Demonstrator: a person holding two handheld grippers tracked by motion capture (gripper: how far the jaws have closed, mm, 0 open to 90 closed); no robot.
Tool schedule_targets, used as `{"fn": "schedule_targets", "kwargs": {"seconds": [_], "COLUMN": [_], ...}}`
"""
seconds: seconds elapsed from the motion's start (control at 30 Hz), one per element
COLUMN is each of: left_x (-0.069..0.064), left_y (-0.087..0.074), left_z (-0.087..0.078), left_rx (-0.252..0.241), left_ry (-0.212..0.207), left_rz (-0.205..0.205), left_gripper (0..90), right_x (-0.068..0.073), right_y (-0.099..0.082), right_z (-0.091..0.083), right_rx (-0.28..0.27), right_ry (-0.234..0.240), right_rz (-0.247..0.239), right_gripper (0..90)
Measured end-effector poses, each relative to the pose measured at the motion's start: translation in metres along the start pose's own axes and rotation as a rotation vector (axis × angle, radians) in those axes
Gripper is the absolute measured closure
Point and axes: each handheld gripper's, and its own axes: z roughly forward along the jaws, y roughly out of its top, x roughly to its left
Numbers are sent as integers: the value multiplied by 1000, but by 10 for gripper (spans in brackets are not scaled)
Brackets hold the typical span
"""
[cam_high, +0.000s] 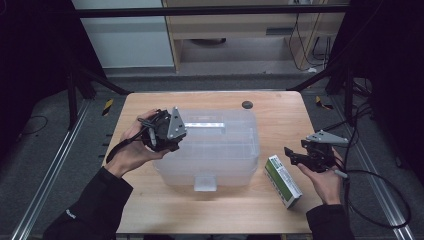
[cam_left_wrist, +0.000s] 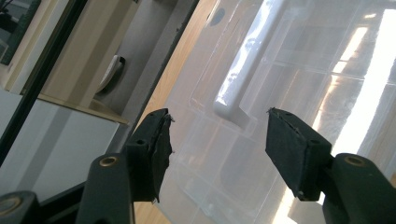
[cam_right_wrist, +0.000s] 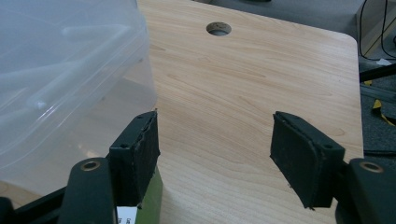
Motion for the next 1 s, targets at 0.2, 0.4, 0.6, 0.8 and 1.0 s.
{"fn": "schedule_targets", "kwargs": {"seconds": [0.2,0.4,0.6,0.8,1.0], "left_x": [-1,-3,-5,-5,-6], "left_y": [3,11,17,22,26], "left_z": [5,7,10,15,21], "left_rx": [14,23,34,59,76], "left_ry": [-1,0,-2,-1,-2], "left_rz": [20,57,88,132,164], "left_gripper": [394,394,397,405,426], "right_x": [0,0,-1,0,-1], "right_y": [0,0,1,0,0], "right_z": [0,0,-2,0,1], "right_rx": [-1,0,-2,2,4], "right_ry": [2,5,6,8,9], "right_rz": [4,2,3,1,-3], "right_gripper": [326,325,326,327,328]}}
